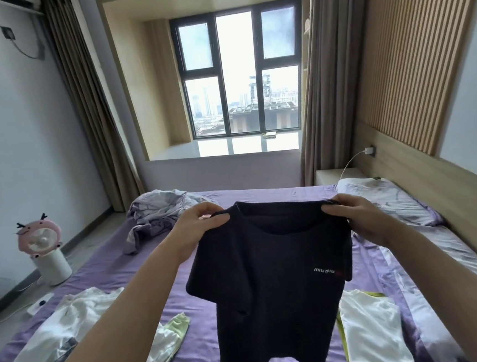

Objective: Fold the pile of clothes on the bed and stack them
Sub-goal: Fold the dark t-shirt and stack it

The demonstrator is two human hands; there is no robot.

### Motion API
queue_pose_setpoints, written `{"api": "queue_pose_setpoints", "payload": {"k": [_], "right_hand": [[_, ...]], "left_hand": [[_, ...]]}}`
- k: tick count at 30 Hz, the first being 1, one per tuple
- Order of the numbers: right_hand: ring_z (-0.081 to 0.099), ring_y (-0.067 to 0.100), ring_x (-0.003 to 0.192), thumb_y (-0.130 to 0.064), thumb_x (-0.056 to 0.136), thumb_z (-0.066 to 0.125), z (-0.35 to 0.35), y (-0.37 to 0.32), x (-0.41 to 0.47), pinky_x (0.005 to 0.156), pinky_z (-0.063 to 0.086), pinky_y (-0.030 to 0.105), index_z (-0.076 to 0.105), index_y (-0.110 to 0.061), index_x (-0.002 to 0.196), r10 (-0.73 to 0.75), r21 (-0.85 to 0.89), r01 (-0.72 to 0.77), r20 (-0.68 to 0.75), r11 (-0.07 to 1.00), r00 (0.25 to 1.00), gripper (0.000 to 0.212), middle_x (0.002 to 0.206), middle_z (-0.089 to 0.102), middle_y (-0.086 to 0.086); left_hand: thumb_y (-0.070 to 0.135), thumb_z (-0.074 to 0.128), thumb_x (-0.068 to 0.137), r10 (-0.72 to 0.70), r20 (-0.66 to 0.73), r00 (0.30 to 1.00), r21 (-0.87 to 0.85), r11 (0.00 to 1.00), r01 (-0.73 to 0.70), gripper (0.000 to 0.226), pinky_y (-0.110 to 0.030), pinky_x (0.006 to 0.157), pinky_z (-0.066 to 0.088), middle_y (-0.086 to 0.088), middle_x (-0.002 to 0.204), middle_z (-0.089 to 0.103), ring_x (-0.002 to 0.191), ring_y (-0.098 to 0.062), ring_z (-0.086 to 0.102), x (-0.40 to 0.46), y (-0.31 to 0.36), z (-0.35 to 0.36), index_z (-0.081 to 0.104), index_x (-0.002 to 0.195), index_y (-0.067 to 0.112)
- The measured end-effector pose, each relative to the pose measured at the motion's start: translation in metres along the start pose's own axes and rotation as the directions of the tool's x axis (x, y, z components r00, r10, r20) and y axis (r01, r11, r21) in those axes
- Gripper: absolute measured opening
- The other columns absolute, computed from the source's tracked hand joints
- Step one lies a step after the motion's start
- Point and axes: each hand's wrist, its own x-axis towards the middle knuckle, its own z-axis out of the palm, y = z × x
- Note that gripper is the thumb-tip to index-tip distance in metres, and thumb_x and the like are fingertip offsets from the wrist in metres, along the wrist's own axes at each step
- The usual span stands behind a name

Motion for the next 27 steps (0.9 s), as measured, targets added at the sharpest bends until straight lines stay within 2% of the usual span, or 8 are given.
{"api": "queue_pose_setpoints", "payload": {"k": [3, 7, 10, 13, 15, 19, 23, 27], "right_hand": [[0.062, 0.009, 0.075, -0.027, 0.073, 0.076, -0.002, -0.004, -0.007, 0.068, 0.047, 0.022, 0.069, -0.021, 0.074, 0.012, -0.07, -0.009, 0.035, 0.997, 0.999, 0.009, 0.076, 0.065, -0.002], [0.05, -0.001, 0.058, -0.024, 0.08, 0.075, 0.006, -0.014, -0.013, 0.054, 0.038, 0.009, 0.059, -0.02, 0.066, 0.003, -0.39, 0.036, 0.098, 0.92, 0.995, 0.022, 0.059, 0.052, -0.015], [0.047, 0.004, 0.057, -0.034, 0.078, 0.077, 0.017, -0.017, -0.011, 0.057, 0.037, 0.015, 0.055, -0.017, 0.068, -0.035, -0.573, 0.056, 0.048, 0.818, 0.998, 0.029, 0.058, 0.05, -0.012], [0.051, 0.006, 0.057, -0.047, 0.073, 0.075, 0.027, -0.021, -0.014, 0.058, 0.039, 0.018, 0.058, -0.023, 0.063, -0.098, -0.526, 0.075, -0.016, 0.847, 0.995, 0.031, 0.059, 0.053, -0.009], [0.063, 0.005, 0.061, -0.047, 0.068, 0.076, 0.029, -0.028, -0.021, 0.057, 0.046, 0.013, 0.068, -0.027, 0.067, -0.035, -0.393, 0.064, 0.081, 0.917, 0.996, 0.022, 0.066, 0.066, -0.011], [0.068, 0.023, 0.099, -0.015, 0.083, 0.071, 0.015, -0.029, -0.025, 0.086, 0.055, 0.028, 0.07, -0.004, 0.105, 0.15, -0.313, -0.05, 0.303, 0.949, 0.941, 0.025, 0.106, 0.072, 0.012], [0.056, 0.019, 0.077, -0.013, 0.084, 0.07, 0.012, -0.02, -0.025, 0.079, 0.048, 0.03, 0.066, 0.005, 0.085, 0.075, -0.398, -0.006, 0.158, 0.917, 0.985, 0.018, 0.078, 0.059, 0.011], [0.035, 0.009, 0.059, -0.025, 0.077, 0.079, 0.02, -0.014, -0.02, 0.06, 0.029, 0.024, 0.046, -0.018, 0.058, -0.023, -0.502, 0.029, 0.018, 0.864, 1.0, 0.038, 0.059, 0.038, -0.007]], "left_hand": [[0.006, 0.071, 0.082, 0.03, -0.066, 0.997, 0.005, 1.0, -0.03, 0.009, -0.016, 0.066, 0.053, -0.001, 0.082, 0.071, 0.075, -0.009, 0.067, 0.0, 0.002, -0.005, 0.069, 0.09, 0.009], [0.003, 0.062, 0.09, 0.063, -0.209, 0.976, 0.055, 0.997, -0.053, 0.011, -0.013, 0.066, 0.052, -0.002, 0.087, 0.069, 0.077, -0.01, 0.064, 0.004, 0.001, -0.003, 0.067, 0.097, 0.01], [0.004, 0.058, 0.093, 0.103, -0.274, 0.956, 0.14, 0.988, -0.067, 0.014, -0.02, 0.074, 0.05, -0.007, 0.092, 0.066, 0.078, -0.011, 0.06, 0.007, 0.0, 0.005, 0.063, 0.105, 0.007], [0.006, 0.053, 0.096, 0.131, -0.294, 0.947, 0.141, 0.986, -0.092, 0.013, -0.019, 0.069, 0.048, -0.01, 0.093, 0.062, 0.075, -0.012, 0.057, 0.011, 0.001, 0.007, 0.059, 0.108, 0.006], [0.009, 0.052, 0.097, 0.149, -0.272, 0.951, 0.155, 0.982, -0.11, 0.009, -0.017, 0.062, 0.047, -0.006, 0.087, 0.061, 0.072, -0.011, 0.055, 0.012, 0.001, 0.007, 0.058, 0.103, 0.012], [0.013, 0.053, 0.096, 0.184, -0.312, 0.932, 0.221, 0.968, -0.117, 0.009, -0.023, 0.067, 0.044, -0.001, 0.084, 0.062, 0.075, -0.011, 0.055, 0.017, 0.003, -0.002, 0.058, 0.096, 0.021], [0.01, 0.057, 0.094, 0.192, -0.316, 0.929, 0.226, 0.966, -0.123, 0.009, -0.021, 0.071, 0.046, -0.004, 0.085, 0.064, 0.079, -0.014, 0.057, 0.015, 0.002, -0.011, 0.061, 0.103, 0.011], [0.01, 0.061, 0.092, 0.217, -0.223, 0.95, 0.355, 0.926, -0.129, 0.014, -0.031, 0.086, 0.048, -0.01, 0.096, 0.068, 0.091, -0.02, 0.06, 0.007, 0.001, -0.013, 0.065, 0.105, 0.008]]}}
